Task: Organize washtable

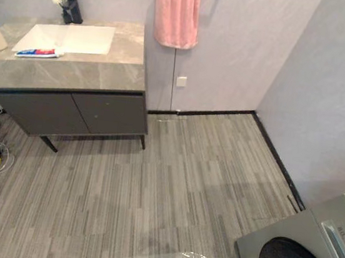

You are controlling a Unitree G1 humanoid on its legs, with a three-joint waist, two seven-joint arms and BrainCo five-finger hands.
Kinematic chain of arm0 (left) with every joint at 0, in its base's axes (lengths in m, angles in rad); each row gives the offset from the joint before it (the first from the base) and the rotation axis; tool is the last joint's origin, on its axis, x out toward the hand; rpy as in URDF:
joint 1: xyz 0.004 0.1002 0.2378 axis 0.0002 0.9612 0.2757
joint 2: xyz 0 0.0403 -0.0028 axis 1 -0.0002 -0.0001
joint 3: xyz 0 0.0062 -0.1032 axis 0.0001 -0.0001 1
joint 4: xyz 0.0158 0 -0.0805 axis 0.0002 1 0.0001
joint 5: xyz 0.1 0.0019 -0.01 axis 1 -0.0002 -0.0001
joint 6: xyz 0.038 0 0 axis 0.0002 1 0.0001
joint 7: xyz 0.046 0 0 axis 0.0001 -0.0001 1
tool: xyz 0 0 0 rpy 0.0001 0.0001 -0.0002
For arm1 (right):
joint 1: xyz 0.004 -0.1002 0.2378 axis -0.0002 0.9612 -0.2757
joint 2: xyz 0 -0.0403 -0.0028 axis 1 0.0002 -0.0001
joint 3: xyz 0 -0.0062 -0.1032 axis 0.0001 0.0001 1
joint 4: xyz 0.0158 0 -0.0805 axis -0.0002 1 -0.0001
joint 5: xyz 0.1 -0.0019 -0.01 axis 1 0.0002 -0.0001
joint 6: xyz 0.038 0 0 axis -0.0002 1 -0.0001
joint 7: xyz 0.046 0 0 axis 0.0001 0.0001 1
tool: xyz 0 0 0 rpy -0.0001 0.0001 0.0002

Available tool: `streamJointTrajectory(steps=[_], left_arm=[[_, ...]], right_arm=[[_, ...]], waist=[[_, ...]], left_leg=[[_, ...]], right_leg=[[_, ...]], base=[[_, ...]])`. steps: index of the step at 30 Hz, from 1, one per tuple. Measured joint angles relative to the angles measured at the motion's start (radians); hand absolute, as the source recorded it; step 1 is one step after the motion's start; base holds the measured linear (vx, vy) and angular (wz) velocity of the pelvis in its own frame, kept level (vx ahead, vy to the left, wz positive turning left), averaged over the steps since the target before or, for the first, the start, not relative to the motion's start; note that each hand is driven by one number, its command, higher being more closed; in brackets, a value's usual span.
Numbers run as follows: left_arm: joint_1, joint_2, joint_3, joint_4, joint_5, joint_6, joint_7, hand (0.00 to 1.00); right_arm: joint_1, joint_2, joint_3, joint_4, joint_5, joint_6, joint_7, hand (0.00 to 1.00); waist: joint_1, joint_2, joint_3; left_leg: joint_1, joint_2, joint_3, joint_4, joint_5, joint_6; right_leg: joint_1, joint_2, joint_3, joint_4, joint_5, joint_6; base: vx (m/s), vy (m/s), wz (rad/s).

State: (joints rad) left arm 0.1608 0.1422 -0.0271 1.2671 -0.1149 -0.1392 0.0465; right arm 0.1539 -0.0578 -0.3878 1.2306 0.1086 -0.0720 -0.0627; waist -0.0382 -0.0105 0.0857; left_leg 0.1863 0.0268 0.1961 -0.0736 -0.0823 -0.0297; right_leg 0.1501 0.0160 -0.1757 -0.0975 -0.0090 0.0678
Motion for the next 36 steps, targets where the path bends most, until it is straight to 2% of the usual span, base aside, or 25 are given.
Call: streamJointTrajectory(steps=[6, 16, 36], left_arm=[[0.0, 0.001, 0.0, 0.0, 0.0, 0.0, 0.0, 0.0], [-0.005, 0.02, 0.0, -0.001, 0.0, -0.002, -0.001, 0.0], [-0.005, 0.02, 0.0, -0.001, 0.0, -0.002, -0.001, 0.0]], right_arm=[[-0.001, 0.001, 0.0, 0.0, 0.0, 0.0, 0.0, 0.0], [-0.016, 0.021, 0.0, 0.002, 0.0, 0.0, 0.0, 0.0], [-0.016, 0.021, 0.0, 0.002, 0.0, 0.0, 0.0, 0.0]], waist=[[-0.001, -0.003, 0.001], [-0.001, -0.029, 0.017], [-0.001, -0.017, 0.024]], left_leg=[[0.003, -0.002, 0.0, -0.016, 0.004, -0.005], [0.003, -0.004, 0.0, -0.017, 0.004, -0.005], [0.002, -0.01, 0.0, -0.017, 0.004, -0.005]], right_leg=[[-0.001, 0.0, -0.015, 0.0, 0.001, -0.001], [-0.001, -0.002, -0.016, 0.0, 0.001, -0.002], [-0.002, -0.007, -0.016, 0.0, 0.001, -0.002]], base=[[-0.01, -0.013, 0.0], [-0.03, -0.026, 0.0], [-0.02, -0.02, 0.0]])
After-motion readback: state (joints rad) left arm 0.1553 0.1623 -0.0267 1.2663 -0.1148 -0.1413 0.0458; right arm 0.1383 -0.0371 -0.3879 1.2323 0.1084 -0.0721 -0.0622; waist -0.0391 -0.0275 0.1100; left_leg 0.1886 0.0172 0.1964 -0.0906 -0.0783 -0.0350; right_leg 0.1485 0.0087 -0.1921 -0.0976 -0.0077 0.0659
